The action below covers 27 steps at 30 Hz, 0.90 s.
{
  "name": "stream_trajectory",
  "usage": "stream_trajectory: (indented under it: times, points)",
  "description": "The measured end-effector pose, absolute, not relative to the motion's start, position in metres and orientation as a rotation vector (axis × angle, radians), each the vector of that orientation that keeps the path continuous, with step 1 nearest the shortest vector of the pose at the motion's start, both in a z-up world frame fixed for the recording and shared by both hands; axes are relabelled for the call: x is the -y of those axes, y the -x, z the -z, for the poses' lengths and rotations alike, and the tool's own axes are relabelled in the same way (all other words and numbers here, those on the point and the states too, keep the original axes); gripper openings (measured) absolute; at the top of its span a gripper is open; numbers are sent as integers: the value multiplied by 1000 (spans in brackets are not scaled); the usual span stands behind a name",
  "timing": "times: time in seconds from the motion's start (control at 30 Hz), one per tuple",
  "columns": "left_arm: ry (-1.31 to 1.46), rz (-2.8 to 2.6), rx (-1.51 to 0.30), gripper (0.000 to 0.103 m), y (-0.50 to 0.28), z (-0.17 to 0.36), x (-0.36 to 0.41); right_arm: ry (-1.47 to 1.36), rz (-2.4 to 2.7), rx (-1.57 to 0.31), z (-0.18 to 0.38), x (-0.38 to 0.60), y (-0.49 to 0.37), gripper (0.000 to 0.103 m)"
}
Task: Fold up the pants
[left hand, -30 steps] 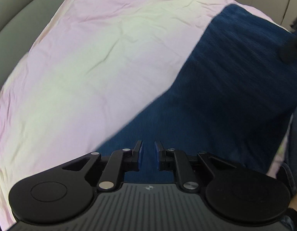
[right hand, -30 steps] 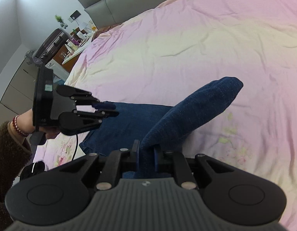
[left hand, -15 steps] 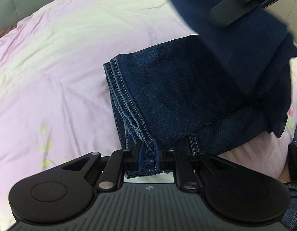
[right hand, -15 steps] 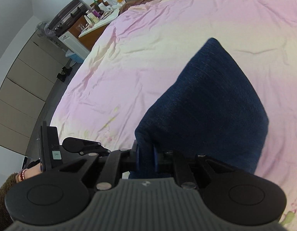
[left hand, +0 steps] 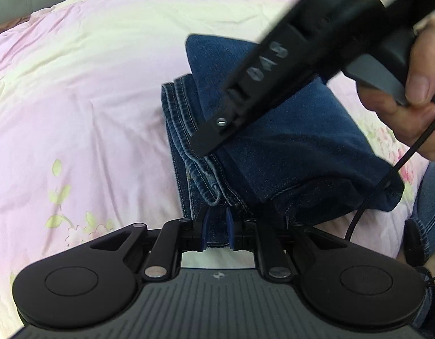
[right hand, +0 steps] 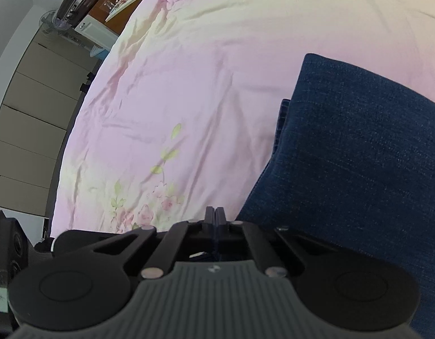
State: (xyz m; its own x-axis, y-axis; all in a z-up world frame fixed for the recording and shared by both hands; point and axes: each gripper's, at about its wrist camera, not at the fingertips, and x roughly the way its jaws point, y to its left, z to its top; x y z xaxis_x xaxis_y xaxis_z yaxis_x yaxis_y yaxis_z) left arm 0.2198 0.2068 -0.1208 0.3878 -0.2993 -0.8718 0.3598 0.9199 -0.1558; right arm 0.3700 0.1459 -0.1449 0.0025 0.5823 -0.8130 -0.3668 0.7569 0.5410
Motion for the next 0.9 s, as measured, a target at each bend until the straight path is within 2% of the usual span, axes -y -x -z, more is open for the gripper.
stream_trajectory:
  times: [0.13,0.2,0.23,0.27,0.3,0.4,0.57,0.67,0.77,0.8,0.9]
  points:
    - [-11,420,-1052,28,-211,92,-210,-157,-772,-1293,120,-126,-363,2]
    - [16,421,-1027,37,-207,77,-208,-154,-762,-1240,105,-105,-357,17]
    - [41,425,-1015,42,-205,73,-208,-157,-760,-1208,96,-90,-354,21]
    - [71,427,-1008,51,-206,72,-207,-163,-755,-1178,89,-76,-351,26]
    - [94,423,-1005,61,-206,69,-205,-160,-746,-1152,83,-63,-346,26]
    - [140,379,-1020,68,-209,72,-197,-121,-685,-1086,75,-21,-329,27]
    - [415,304,-1077,68,-222,110,-199,-92,-560,-1047,98,51,-288,27]
    - [457,246,-1107,50,-229,127,-194,-73,-488,-1049,121,87,-260,26]
    - [411,231,-1060,27,-228,111,-186,-103,-470,-1080,140,110,-241,20]
    - [391,247,-1036,24,-227,100,-182,-113,-479,-1088,144,115,-235,15]
    - [258,316,-970,22,-222,61,-161,-116,-522,-1083,148,114,-225,11]
